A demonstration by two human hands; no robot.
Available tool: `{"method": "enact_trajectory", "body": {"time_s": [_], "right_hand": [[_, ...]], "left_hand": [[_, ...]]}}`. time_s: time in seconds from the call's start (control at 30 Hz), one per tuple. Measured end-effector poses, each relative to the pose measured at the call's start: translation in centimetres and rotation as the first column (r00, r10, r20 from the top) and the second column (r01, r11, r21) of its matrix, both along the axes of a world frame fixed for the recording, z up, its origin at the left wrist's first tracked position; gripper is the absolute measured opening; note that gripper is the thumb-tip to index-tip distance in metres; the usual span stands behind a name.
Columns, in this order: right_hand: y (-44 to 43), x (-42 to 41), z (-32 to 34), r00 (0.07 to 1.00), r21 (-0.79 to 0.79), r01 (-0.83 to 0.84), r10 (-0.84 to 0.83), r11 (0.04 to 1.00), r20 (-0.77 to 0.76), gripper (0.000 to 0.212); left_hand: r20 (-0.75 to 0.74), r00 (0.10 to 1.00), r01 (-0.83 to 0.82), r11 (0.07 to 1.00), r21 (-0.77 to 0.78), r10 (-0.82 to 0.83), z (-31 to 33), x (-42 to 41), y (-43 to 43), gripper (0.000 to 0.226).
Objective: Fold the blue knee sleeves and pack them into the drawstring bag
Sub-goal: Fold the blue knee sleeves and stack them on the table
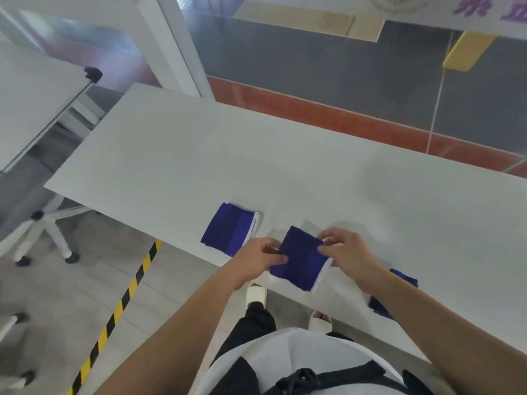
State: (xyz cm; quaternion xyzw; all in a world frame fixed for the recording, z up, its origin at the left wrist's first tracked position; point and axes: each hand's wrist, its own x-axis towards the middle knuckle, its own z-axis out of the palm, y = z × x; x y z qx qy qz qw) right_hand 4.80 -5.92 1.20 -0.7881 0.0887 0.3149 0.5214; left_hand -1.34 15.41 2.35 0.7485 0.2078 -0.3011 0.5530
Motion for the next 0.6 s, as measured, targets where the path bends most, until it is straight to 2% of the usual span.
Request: {"method": "enact_trajectory", "body": {"time_s": [0.07,0.13,0.2,0.23,0.3,0.37,0.43,0.5,0.57,0.6], "right_hand": [[0.1,1.4,1.8,0.999,0.173,0.000,0.008,0.985,-0.042,0.016],[0.5,2.3,2.7,0.980,0.336,-0.049,0.110,0.940,-0.165,0.031],[1.3,2.4,2.9,0.940,0.432,-0.099,0.226,0.897,-0.255,0.039],[1.9,2.1,2.7,0.927,0.448,-0.125,0.265,0.885,-0.266,0.037],[3.4,1.3,2.5,0.928,0.421,-0.155,0.277,0.894,-0.248,0.026],[4.9,0.7,2.5,0.950,0.385,-0.172,0.256,0.907,-0.180,0.021],[6.2,0.7,3.2,0.947,0.326,-0.286,0.319,0.901,-0.051,0.025],[7.2,1.4,4.5,0.869,0.178,-0.496,0.487,0.850,0.092,0.026],[8.3,2.2,6.4,0.714,0.038,-0.692,0.676,0.721,0.179,0.024],[8.9,2.6,7.3,0.638,-0.005,-0.757,0.742,0.653,0.205,0.024]], "left_hand": [[-0.004,0.990,-0.142,0.982,-0.124,0.143,1.5,-1.1,0.9,0.019],[0.006,0.958,-0.282,0.949,-0.142,0.286,2.8,-2.0,1.4,0.020],[0.020,0.915,-0.396,0.905,-0.159,0.404,3.3,-3.0,1.9,0.027],[0.020,0.891,-0.443,0.877,-0.185,0.454,3.6,-3.5,2.1,0.027],[0.004,0.862,-0.497,0.846,-0.194,0.507,3.9,-4.8,2.5,0.024],[0.002,0.877,-0.477,0.872,-0.113,0.480,4.1,-6.0,3.0,0.026],[0.055,0.901,-0.431,0.902,0.004,0.430,4.2,-6.6,3.7,0.041],[0.178,0.902,-0.416,0.901,0.119,0.393,4.8,-6.7,4.6,0.070],[0.307,0.920,-0.313,0.928,0.202,0.244,5.9,-6.0,5.5,0.088],[0.323,0.934,-0.229,0.949,0.217,0.152,6.4,-5.3,5.9,0.091]]}}
